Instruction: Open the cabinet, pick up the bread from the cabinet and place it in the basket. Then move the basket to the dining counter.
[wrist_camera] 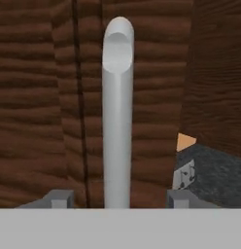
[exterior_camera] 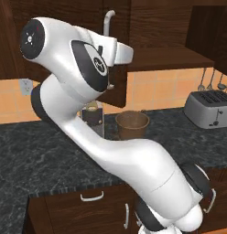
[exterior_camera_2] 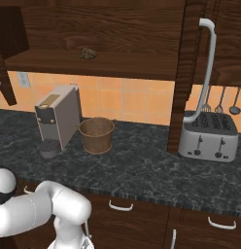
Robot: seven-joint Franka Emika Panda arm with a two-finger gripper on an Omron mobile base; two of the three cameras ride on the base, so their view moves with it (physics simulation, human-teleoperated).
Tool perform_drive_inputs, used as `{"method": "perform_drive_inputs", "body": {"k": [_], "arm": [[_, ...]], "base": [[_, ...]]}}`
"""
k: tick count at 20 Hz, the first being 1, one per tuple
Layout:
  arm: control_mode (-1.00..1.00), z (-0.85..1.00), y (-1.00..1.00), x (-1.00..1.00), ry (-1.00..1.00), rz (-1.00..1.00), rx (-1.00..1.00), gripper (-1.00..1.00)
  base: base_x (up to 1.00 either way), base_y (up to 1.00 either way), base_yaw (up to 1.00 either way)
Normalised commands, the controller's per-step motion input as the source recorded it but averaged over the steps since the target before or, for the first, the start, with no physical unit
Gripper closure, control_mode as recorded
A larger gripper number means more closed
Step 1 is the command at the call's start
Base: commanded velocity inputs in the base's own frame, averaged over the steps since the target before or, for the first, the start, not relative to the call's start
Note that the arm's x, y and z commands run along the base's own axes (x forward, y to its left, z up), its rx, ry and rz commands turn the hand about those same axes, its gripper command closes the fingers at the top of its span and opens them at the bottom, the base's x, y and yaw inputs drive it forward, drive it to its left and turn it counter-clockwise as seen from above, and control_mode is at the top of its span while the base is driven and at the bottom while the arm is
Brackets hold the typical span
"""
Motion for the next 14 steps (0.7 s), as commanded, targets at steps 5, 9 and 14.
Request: {"method": "perform_drive_inputs", "body": {"k": [5, 9, 14], "arm": [[-1.0, 0.0, 0.11, -1.0, -0.01, -0.01, 0.0, -1.0], [-1.0, -0.03, -0.82, -0.99, -0.08, 0.22, 0.51, -1.0], [-1.0, -0.21, -1.0, -0.59, -0.04, 0.34, 0.46, -1.0]], "base": [[0.0, 0.0, 0.0], [0.0, 0.0, 0.0], [0.0, 0.0, 0.0]]}}
